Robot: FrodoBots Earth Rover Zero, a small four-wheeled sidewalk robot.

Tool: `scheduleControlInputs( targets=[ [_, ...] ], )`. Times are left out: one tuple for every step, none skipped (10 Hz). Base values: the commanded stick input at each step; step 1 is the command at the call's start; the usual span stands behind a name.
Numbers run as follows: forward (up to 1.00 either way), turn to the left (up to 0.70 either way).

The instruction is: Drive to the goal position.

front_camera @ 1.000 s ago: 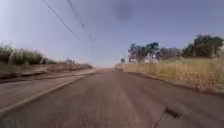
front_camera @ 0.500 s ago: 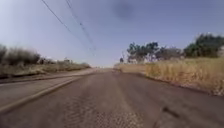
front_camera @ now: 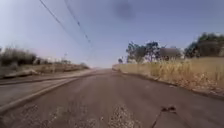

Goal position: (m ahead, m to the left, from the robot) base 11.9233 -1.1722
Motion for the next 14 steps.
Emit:
scheduleControlInputs(
  targets=[
    [1.00, 0.00],
    [1.00, 0.00],
    [1.00, 0.00],
    [1.00, 0.00],
    [1.00, 0.00],
    [1.00, 0.00],
    [1.00, 0.00],
    [1.00, 0.00],
    [1.00, 0.00],
    [1.00, 0.00],
    [1.00, 0.00],
    [1.00, 0.00],
    [1.00, 0.00],
    [1.00, 0.00]
  ],
)
